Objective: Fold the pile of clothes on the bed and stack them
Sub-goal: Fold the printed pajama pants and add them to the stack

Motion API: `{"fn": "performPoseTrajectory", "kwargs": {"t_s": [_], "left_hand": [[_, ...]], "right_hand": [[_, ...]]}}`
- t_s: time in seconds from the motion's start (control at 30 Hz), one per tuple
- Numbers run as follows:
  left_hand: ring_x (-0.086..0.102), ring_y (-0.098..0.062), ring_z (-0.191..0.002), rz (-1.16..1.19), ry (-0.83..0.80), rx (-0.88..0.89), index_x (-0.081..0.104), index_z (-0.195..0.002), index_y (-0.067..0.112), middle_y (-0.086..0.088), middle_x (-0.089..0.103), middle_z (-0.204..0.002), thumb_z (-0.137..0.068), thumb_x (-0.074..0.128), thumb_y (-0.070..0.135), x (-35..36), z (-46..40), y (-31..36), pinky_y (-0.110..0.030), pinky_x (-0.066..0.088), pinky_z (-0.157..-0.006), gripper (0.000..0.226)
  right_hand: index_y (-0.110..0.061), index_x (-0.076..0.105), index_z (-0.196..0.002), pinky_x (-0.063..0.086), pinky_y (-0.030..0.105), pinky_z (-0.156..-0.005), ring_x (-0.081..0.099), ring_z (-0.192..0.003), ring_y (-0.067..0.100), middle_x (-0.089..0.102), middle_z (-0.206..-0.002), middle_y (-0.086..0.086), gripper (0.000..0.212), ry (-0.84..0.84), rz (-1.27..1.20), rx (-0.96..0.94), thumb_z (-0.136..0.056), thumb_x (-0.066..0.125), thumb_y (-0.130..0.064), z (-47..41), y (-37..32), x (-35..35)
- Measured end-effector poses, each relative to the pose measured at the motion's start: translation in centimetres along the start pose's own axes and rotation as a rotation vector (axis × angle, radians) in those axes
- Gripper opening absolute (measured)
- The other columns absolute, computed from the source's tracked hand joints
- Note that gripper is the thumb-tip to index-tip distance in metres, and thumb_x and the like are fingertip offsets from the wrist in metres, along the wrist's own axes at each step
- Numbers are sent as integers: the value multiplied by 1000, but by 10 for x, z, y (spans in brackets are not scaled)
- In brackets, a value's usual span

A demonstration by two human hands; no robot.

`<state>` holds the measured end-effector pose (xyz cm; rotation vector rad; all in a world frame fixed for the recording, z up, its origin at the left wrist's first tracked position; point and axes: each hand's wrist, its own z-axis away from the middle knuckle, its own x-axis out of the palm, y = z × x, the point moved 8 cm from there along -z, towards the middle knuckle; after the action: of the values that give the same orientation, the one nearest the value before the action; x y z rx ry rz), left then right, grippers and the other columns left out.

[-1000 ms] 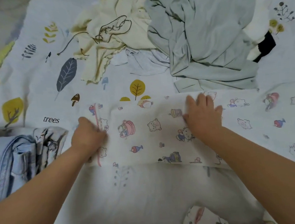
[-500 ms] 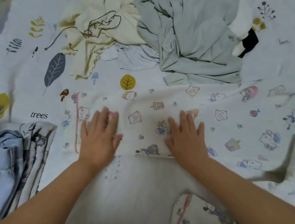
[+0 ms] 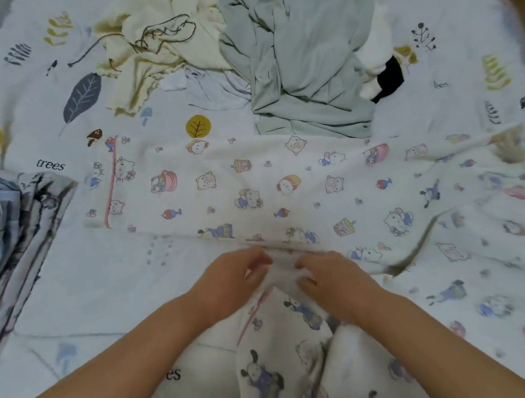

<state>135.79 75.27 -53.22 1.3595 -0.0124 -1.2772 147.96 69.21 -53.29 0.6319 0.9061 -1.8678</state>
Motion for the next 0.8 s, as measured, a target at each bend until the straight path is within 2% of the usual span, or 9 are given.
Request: {"fn": "performPoseTrajectory", "kwargs": {"t_s": [0.1,0.2,0.27,0.33,0.37,0.43,0.53,0.7,0.8], "left_hand": [[50,-11,-109,-92,-240,6,58,-119,18,5,56,-119,-92,53,35,48,18,7,-19,36,-91,33],[52,-15,-108,-211,-295,-36,60,-112,14,0,57,-113,-93,52,35,60,36,3,-21,36,-87,29],[54,-15,-105,-196,-234,-112,58,-114,17,2,60,-113,-95,48,36,50,47,-5,-18,35,-81,29],[56,-13,-94,-174,-170,-185,60,-107,19,4,62,-101,-94,51,36,34,59,-13,-15,35,-72,23],[55,-11,-83,-145,-129,-231,60,-95,22,7,60,-88,-92,54,35,23,67,-20,-14,33,-65,15],[51,-7,-65,-28,-97,-369,56,-79,21,9,54,-69,-89,60,30,2,88,-37,-12,32,-55,14],[58,-10,-60,315,-194,-568,60,-88,8,0,64,-67,-87,64,24,-18,124,-58,-18,43,-58,17],[60,-20,-64,417,-151,-713,68,-71,7,-12,67,-71,-83,65,30,-48,154,-74,-25,46,-58,26],[61,-26,-68,669,270,-814,67,-85,9,-14,69,-80,-86,62,33,-69,158,-96,-25,50,-56,25]], "right_hand": [[-22,45,-131,27,38,-107,30,-133,22,43,-137,4,48,-68,162,-53,-92,42,-49,33,17,25],[-22,45,-134,-6,54,-113,0,-145,18,20,-154,0,63,-197,343,-110,-85,45,-61,64,36,51],[-24,50,-131,-12,55,-111,12,-144,15,35,-146,2,55,-194,375,-110,-88,46,-57,75,44,52],[-26,56,-116,-2,48,-114,42,-123,17,58,-116,1,37,-99,329,-99,-94,39,-51,83,45,40],[-27,56,-99,14,40,-111,49,-106,19,59,-94,-3,32,-26,267,-98,-96,35,-50,86,45,31],[-25,39,-71,36,25,-75,45,-78,16,42,-67,-8,37,101,104,-98,-97,32,-50,93,43,11],[-22,30,-60,25,22,-49,35,-53,8,38,-56,-6,45,259,-128,-132,-91,42,-52,93,36,-23],[-18,42,-57,26,25,-52,36,-49,10,40,-50,-6,42,545,-350,-241,-83,61,-45,75,0,-71],[-18,48,-69,33,31,-69,48,-64,18,50,-61,-5,31,725,-347,-206,-87,59,-40,59,-14,-87]]}}
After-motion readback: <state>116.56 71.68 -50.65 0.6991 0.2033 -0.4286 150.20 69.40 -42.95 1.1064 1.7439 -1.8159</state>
